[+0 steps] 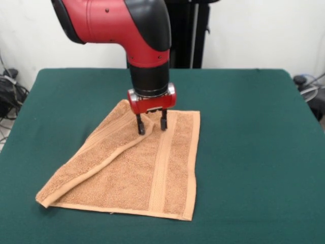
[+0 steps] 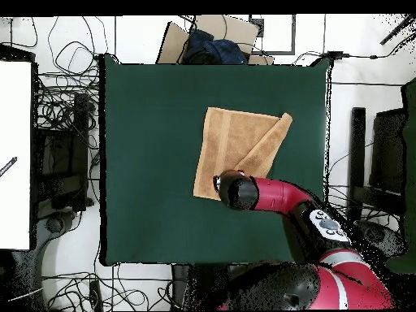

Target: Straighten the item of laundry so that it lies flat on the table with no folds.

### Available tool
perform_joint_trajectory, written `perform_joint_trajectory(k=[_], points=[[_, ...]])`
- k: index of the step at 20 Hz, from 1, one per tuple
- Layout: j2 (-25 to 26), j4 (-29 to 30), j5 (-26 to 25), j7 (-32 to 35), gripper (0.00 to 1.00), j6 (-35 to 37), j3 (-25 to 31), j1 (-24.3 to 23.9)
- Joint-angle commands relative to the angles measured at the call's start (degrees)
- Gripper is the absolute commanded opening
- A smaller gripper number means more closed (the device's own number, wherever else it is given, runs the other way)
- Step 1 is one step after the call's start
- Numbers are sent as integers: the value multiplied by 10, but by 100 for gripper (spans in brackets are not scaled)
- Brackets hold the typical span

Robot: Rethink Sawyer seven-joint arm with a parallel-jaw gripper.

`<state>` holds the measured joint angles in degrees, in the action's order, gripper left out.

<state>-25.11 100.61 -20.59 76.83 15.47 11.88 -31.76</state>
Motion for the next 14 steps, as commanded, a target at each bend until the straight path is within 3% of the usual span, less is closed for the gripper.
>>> perform_joint_trajectory(k=[1,14], points=[[67,-31,-43,54,100,-18,-36,1],[92,-41,-56,21,100,-23,-11,-24]])
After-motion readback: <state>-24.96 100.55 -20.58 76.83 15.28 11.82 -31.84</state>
